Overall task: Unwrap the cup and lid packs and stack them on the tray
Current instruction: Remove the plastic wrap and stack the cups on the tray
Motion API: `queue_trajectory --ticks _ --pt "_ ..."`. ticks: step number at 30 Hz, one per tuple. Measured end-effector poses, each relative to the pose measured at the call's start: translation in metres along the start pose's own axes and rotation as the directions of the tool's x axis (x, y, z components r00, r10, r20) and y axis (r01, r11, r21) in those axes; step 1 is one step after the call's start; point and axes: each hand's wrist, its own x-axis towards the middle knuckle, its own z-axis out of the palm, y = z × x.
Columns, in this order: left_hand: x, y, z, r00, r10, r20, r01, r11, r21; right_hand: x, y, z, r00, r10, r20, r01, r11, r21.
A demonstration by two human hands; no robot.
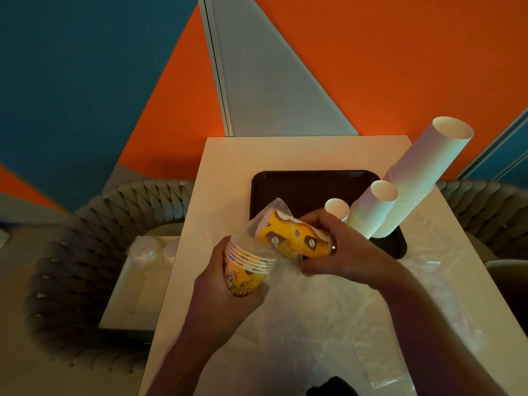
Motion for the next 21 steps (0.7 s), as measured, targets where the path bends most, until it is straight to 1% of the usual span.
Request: queue_trajectory --ticks 4,7,9,11,12,13,16,18,21 --pt "0.0 0.0 0.002 1.0 0.002 0.03 -0.002 1.0 0.006 0.004 0.005 0.011 1.0 0.01 0.013 -0.009 0.996 -0.092" --pt "0.0 -0.001 0.003 0.999 0.005 0.042 -0.005 1.0 0.0 0.006 0.007 0.021 1.0 -0.007 0.004 0.007 0.998 -0.068" --pt "0.001 -0.001 0.002 0.999 0.013 0.038 -0.013 1.0 0.005 0.006 0.012 0.026 1.0 0.004 0.005 -0.003 0.999 -0.04" --pt "0.001 -0.001 0.0 0.999 0.019 0.036 -0.019 1.0 0.01 0.006 0.018 0.027 1.0 0.022 -0.017 -0.023 0.998 -0.051" --pt "0.001 -0.001 -0.001 0.999 0.019 0.031 -0.02 1.0 0.011 0.005 0.022 0.026 0.999 0.029 -0.041 -0.031 0.999 -0.042" --pt "0.002 -0.001 -0.002 1.0 0.019 0.022 -0.019 1.0 0.01 0.004 0.023 0.024 0.997 0.036 -0.065 -0.036 0.999 0.005" --pt "0.003 -0.004 -0.006 1.0 0.01 -0.012 -0.01 1.0 0.007 0.0 0.024 0.016 0.985 0.068 -0.157 -0.036 0.979 0.199" --pt "0.003 -0.007 -0.007 1.0 0.0 -0.014 0.0 1.0 0.008 0.0 0.025 0.008 0.96 0.085 -0.268 -0.024 0.974 0.224" --pt "0.002 -0.011 -0.007 1.0 -0.014 -0.004 0.014 1.0 0.008 0.0 0.023 -0.003 0.906 0.071 -0.417 0.004 0.984 0.177"
